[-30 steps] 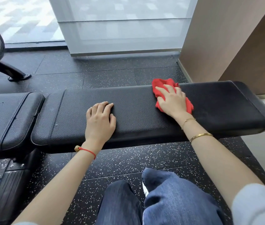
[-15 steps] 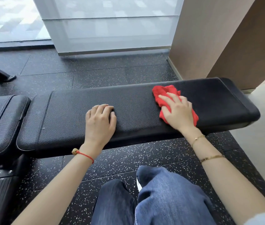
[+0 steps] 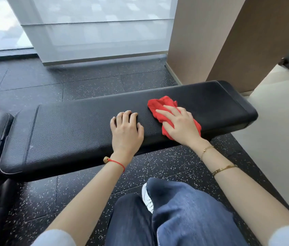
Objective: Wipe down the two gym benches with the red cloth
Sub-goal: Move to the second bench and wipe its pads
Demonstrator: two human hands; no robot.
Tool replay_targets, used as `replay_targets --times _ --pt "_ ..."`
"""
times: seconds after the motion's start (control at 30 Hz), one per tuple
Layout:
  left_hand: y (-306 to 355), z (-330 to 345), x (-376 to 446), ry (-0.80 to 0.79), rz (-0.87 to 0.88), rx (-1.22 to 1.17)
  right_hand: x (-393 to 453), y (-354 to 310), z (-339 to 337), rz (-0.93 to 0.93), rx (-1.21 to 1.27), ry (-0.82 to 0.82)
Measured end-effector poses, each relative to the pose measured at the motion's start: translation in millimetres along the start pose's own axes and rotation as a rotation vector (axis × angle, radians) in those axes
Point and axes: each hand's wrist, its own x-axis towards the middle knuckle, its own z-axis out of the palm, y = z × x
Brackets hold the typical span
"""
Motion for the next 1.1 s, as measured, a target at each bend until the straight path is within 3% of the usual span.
replay_targets --times 0.13,0.33,0.43,0.67,0.77,0.9,1.1 --pt "-3.0 0.0 -1.7 0.033 0.021 0.001 8.9 33.0 -3.1 0.208 -0.048 0.042" --pt "-3.5 0.4 -1.4 0.036 0.018 -0.007 14.1 29.0 4.8 0.241 -0.054 0.029" --pt "-0.9 0.3 -1.0 0.036 0.012 0.008 12.0 28.1 1.1 0.217 -0.048 0.039" --pt "1.7 3.4 -4.5 0.063 0.009 0.024 -12.2 45.1 -8.8 -0.063 0.035 -0.006" --pt "3.2 4.0 -3.1 0.07 0.017 0.029 5.5 68.8 -11.7 0.057 0.016 0.034" --pt "3.6 4.6 -3.5 0.082 0.009 0.044 47.1 72.4 -11.4 0.199 0.002 -0.03" --pt "5.3 -0.9 -0.9 0.061 0.004 0.041 58.0 15.1 0.6 -0.082 0.043 -0.115"
